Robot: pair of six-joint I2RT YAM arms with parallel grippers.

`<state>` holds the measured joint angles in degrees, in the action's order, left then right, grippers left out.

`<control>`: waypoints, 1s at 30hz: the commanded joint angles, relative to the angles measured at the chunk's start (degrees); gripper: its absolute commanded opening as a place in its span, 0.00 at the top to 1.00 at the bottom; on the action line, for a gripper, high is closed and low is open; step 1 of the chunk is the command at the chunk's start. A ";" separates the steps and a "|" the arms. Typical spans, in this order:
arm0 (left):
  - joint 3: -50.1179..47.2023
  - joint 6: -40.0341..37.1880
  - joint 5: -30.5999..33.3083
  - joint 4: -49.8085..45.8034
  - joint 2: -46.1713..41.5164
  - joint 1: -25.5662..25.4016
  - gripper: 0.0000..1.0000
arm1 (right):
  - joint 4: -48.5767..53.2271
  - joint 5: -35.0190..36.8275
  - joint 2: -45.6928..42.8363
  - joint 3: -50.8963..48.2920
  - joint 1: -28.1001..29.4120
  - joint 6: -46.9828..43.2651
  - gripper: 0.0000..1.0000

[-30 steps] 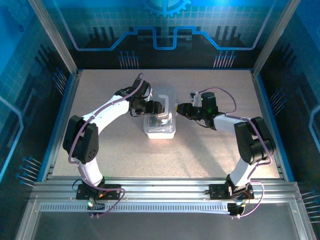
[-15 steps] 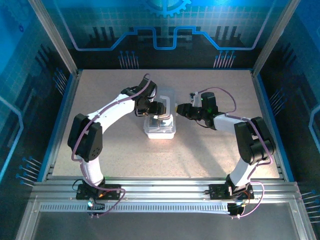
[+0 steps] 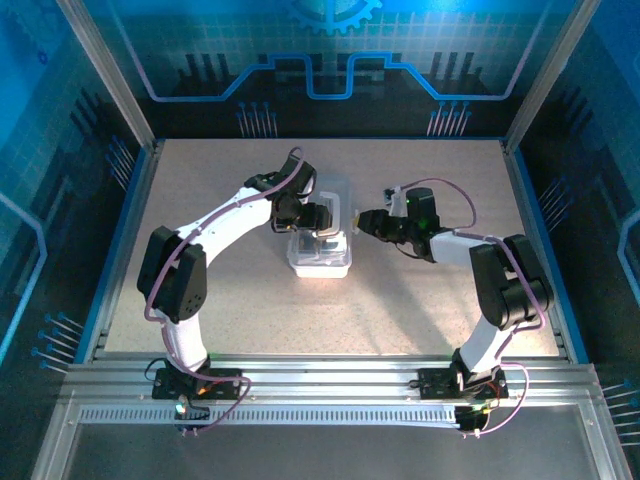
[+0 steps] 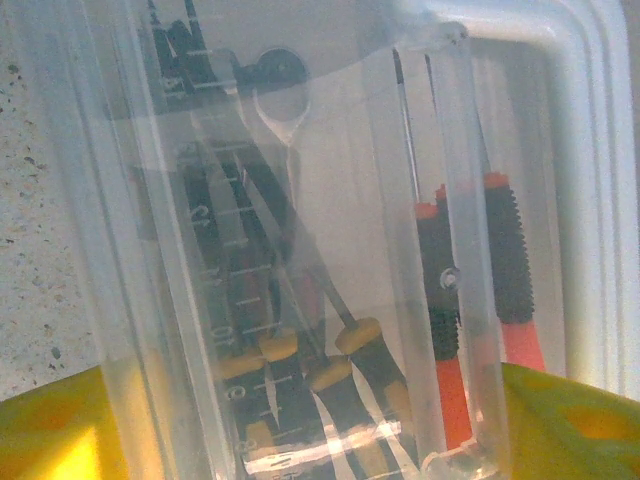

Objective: Pack the tool kit

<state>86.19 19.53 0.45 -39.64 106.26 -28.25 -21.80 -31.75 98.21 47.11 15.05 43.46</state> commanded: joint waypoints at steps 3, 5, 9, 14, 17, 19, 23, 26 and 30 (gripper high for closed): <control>-2.70 -2.85 3.92 -10.46 5.44 -0.50 0.42 | -1.15 -0.75 0.94 -0.10 0.36 1.07 0.66; -2.65 -2.84 3.51 -10.30 5.54 -0.64 0.42 | -1.28 -1.00 1.64 1.03 1.23 1.08 0.66; -2.79 -2.87 3.21 -10.02 5.71 -0.81 0.42 | -4.24 -1.85 3.18 2.49 2.46 3.52 0.67; -3.46 -3.35 2.86 -9.64 5.45 -0.84 0.42 | -3.44 -1.72 5.11 4.63 3.43 3.42 0.67; -4.05 -3.53 2.16 -9.08 5.45 -0.83 0.42 | -6.09 -2.44 5.11 3.61 3.34 5.33 0.67; -4.60 -3.62 1.70 -8.41 5.46 -0.83 0.42 | -7.43 -2.91 4.37 2.48 2.91 6.05 0.67; -5.37 -3.62 1.39 -7.97 5.63 -0.75 0.43 | -7.49 -3.96 2.77 1.15 0.68 6.80 0.65; -5.89 -3.58 0.97 -7.32 5.43 -0.75 0.42 | -7.25 -4.59 1.31 0.20 -1.16 6.67 0.62; -5.93 -3.46 0.76 -7.23 5.45 -0.70 0.42 | -7.47 -5.01 0.39 -0.86 -3.18 6.98 0.62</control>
<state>85.34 19.51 0.43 -38.63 106.02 -28.36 -27.27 -35.16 100.79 47.37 13.74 49.93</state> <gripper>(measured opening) 0.727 0.379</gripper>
